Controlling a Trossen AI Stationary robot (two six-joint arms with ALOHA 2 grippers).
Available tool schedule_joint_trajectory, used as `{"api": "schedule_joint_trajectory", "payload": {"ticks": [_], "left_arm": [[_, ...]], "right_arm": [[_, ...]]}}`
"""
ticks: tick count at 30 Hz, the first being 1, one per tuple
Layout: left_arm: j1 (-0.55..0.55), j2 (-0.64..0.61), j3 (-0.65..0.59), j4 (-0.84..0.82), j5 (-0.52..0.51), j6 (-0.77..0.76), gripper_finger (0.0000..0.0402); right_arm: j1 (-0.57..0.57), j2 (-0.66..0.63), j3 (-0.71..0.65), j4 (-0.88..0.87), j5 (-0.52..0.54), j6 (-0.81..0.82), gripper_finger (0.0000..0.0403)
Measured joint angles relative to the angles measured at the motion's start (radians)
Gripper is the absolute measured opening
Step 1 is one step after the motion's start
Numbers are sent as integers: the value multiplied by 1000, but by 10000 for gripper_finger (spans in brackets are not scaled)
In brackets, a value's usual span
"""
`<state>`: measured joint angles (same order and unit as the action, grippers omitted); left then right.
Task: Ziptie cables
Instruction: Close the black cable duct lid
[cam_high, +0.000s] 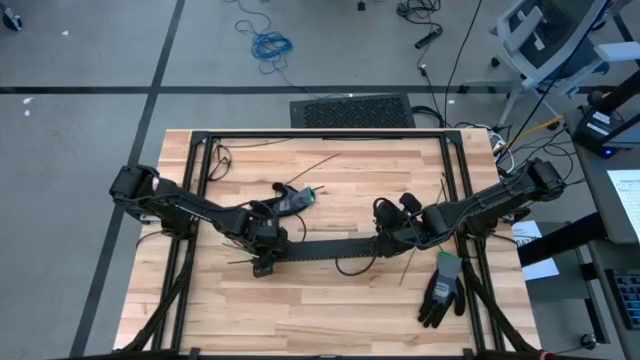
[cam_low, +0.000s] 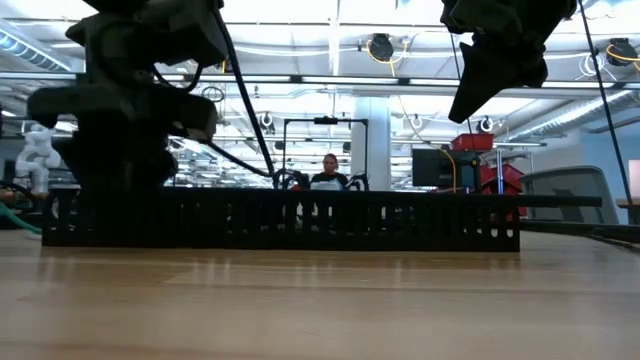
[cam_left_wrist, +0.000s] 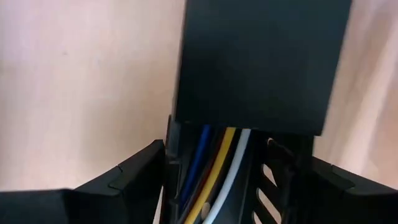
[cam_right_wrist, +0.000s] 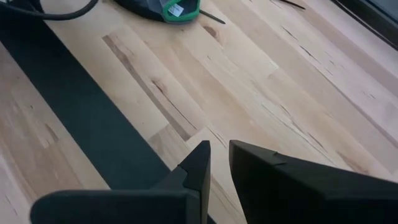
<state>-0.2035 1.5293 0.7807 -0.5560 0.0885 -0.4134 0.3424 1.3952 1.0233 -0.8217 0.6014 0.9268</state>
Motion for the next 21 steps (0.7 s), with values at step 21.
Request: {"api": "schedule_joint_trajectory", "payload": {"ticks": [21], "left_arm": [[-15, -10, -211, 441, -176, -41, 277]], "right_arm": [[0, 0, 0, 4, -5, 83, 50]]}}
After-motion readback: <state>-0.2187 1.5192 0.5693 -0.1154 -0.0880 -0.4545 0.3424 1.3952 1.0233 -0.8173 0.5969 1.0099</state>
